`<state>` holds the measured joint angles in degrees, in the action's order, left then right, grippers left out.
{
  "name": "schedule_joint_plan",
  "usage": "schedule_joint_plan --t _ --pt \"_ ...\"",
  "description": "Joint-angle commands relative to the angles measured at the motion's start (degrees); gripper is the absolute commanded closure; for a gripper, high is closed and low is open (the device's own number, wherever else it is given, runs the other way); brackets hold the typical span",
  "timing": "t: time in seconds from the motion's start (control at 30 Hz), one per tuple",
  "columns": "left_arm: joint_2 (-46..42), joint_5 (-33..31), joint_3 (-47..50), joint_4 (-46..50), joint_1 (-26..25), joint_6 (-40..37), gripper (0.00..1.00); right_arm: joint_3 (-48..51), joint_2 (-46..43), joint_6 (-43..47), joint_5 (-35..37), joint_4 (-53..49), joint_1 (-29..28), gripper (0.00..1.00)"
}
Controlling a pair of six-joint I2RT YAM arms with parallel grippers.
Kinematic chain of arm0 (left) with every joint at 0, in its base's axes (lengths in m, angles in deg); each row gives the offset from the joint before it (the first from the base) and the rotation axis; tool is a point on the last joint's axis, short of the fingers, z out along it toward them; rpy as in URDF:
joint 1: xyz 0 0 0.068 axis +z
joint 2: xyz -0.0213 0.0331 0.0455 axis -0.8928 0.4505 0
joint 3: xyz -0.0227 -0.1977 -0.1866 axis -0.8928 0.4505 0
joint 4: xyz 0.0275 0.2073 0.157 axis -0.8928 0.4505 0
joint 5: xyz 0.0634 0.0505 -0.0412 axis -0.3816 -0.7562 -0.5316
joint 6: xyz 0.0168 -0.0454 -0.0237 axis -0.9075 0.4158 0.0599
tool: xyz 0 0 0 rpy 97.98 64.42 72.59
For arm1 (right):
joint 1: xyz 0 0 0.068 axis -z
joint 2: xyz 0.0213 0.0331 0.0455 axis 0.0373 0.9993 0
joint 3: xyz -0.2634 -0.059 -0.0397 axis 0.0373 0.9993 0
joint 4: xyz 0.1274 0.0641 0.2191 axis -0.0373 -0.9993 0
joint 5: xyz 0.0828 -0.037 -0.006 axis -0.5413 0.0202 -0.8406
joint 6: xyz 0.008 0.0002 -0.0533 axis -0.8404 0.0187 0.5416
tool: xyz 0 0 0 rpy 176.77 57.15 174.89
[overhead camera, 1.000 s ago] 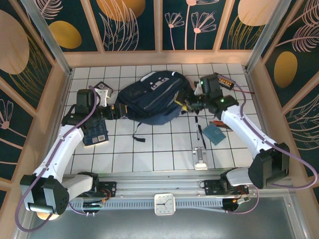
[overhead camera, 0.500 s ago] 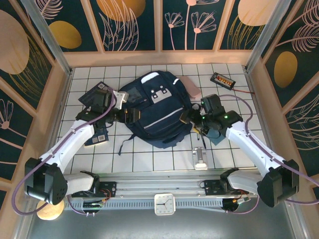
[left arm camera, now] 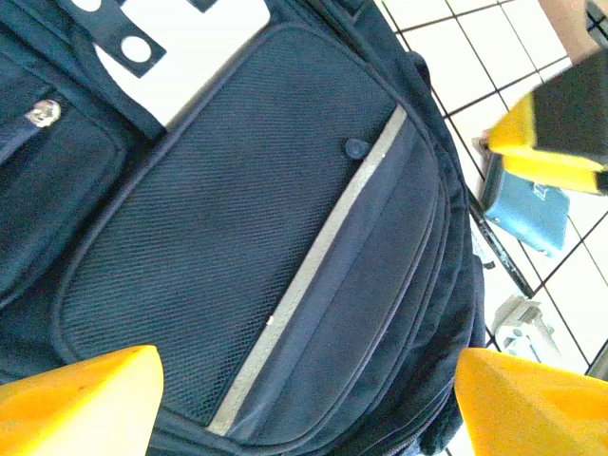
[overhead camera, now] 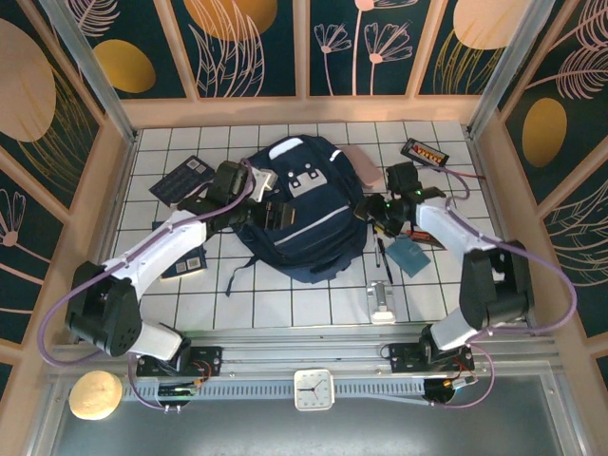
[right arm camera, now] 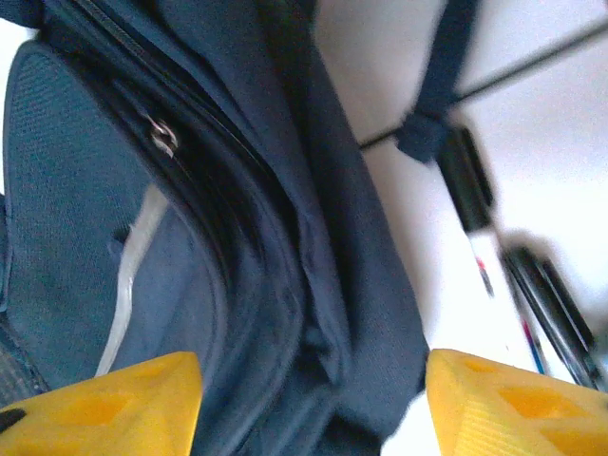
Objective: Pack books, pencil case, and school supplies into a backpack
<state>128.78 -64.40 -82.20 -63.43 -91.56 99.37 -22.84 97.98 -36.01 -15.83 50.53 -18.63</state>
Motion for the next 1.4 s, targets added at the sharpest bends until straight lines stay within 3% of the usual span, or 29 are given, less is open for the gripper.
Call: schedule_joint_plan --t 0.0,0.53,0.77,0.97,1.07,1.17,1.37 --pt "3.1 -1.1 -2.6 -1.4 -0.6 0.4 0.2 -6.3 5.3 6.0 -0.8 1.0 -0.4 0.41" --pt "19.5 -1.0 -15.4 0.8 -4.0 -1.7 0.21 -11.4 17.5 10.8 -2.6 1.3 -1.0 0.43" --pt "21.7 -1.3 -15.7 0.9 -4.2 -1.4 0.21 -9.0 17.9 11.0 -6.8 3.3 -1.9 0.42" --pt "22.1 -2.4 -12.2 -0.2 -4.5 -2.0 0.21 -9.5 21.1 10.5 -4.5 1.7 -2.9 0.47" --pt "21.4 -3.5 -10.6 0.1 -5.2 -2.7 0.21 -10.3 23.5 10.3 -2.4 0.5 -3.0 0.59" --pt "19.8 -4.0 -9.3 0.2 -5.3 -3.1 0.21 -11.7 25.2 8.8 -1.7 0.1 -3.5 0.98" --pt "19.1 -9.6 -11.2 5.2 -9.7 -11.0 0.13 -14.9 21.9 1.5 -9.7 2.8 -3.0 1.0"
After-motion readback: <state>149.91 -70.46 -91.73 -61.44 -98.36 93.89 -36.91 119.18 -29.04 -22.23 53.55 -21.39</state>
